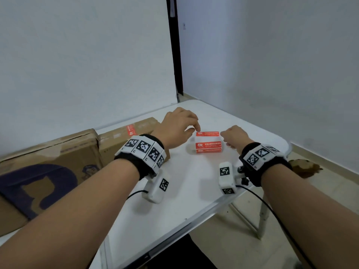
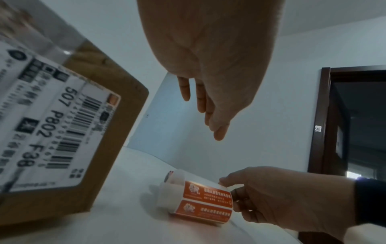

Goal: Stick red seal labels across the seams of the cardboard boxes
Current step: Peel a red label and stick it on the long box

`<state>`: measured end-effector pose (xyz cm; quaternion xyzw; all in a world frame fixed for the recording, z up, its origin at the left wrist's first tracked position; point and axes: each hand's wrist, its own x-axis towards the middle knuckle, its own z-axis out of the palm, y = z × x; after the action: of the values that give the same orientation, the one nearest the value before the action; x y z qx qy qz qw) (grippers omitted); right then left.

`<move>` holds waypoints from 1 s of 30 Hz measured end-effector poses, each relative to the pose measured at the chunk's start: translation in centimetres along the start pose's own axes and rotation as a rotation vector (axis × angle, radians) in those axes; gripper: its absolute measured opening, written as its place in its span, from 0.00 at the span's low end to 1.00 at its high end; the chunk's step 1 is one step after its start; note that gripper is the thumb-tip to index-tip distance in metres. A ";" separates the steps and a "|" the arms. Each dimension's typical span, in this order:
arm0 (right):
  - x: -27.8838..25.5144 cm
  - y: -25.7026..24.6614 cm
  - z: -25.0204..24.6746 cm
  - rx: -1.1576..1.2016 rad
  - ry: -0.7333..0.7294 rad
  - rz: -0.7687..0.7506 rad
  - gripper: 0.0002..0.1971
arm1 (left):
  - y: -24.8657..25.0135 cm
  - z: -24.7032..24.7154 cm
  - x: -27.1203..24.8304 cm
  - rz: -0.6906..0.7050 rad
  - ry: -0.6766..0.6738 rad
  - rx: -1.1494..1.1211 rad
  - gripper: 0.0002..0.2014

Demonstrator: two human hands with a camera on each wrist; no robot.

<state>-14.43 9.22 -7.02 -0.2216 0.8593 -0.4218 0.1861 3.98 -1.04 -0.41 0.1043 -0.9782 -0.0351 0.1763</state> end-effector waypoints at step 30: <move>-3.8 -2.2 1.3 0.435 -0.065 -0.098 0.09 | 2.5 4.3 1.5 0.029 0.030 -0.029 0.11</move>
<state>-10.11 9.21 -5.54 -0.2312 0.7298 -0.5985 0.2362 0.65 1.22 -3.64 0.0882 -0.9762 -0.0450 0.1931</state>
